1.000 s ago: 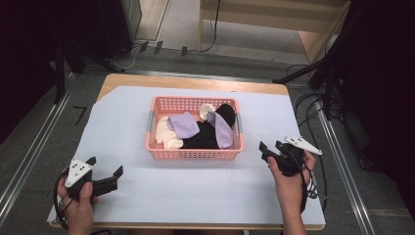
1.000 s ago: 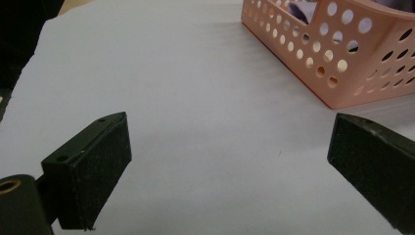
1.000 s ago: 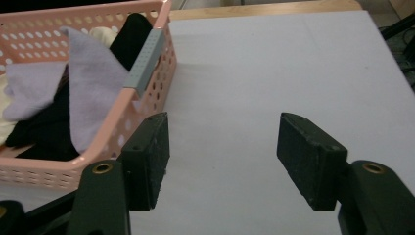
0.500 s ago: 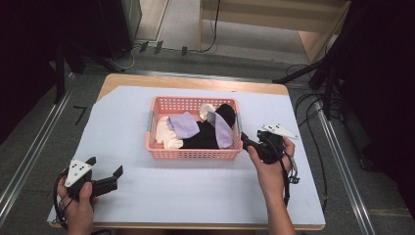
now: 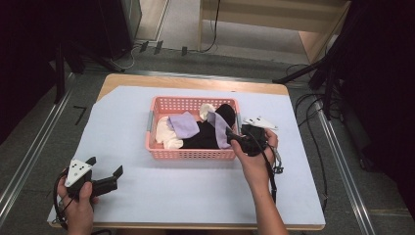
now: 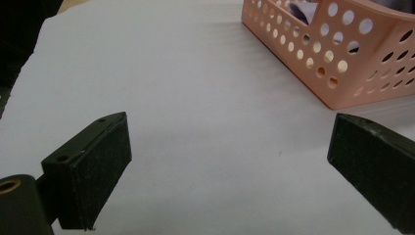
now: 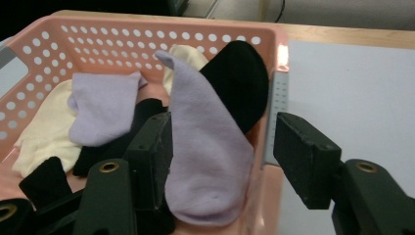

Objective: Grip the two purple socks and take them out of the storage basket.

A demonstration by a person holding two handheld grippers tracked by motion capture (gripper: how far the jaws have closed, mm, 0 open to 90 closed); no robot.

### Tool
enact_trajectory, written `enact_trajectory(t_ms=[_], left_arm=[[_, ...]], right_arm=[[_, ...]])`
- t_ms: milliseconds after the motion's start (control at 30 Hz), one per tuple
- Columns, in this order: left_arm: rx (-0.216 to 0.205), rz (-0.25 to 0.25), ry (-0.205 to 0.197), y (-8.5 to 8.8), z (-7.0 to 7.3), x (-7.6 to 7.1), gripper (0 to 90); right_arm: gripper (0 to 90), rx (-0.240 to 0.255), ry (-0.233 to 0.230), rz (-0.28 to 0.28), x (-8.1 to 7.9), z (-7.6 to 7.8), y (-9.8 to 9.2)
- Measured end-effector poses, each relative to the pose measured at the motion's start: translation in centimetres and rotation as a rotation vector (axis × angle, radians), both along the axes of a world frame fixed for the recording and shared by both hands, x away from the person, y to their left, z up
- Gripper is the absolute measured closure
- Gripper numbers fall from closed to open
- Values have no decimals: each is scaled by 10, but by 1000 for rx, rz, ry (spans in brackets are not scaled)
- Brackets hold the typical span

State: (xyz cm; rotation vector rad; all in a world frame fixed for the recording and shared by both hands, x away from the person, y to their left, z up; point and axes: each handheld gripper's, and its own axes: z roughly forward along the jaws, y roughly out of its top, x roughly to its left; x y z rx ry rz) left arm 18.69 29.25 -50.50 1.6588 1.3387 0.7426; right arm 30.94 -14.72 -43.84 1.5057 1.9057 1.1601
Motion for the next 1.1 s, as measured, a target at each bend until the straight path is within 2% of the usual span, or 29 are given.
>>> enact_trajectory(t_ms=[167,300,433,567,667,767,867,933,1000,1067,1100], left_arm=[[0,-1,1,0,0,0,32],[-2,1,3,0,0,0,33],[-2,0,5,0,0,0,32],[-2,-3,7,0,0,0,33],[-3,-3,7,0,0,0,33],[-2,-4,9,0,0,0,33],[-3,-1,9,0,0,0,37],[-4,-1,10,0,0,1,38],[-4,-1,9,0,0,0,38],[-3,-2,10,0,0,0,38],[-4,-1,10,0,0,1,38]], right_arm=[[420,-5,-12,19,6,-4,13],[464,-15,4,31,16,-7,21],[470,-33,27,40,22,-11,27],[469,-70,68,40,30,-17,37],[471,-111,77,37,33,-22,44],[536,-131,99,60,36,-26,50],[642,-221,102,44,38,-31,55],[747,-204,107,45,40,-31,53],[847,-154,122,52,42,-29,46],[873,-85,131,61,43,-27,39],[875,-75,125,65,42,-26,37]])
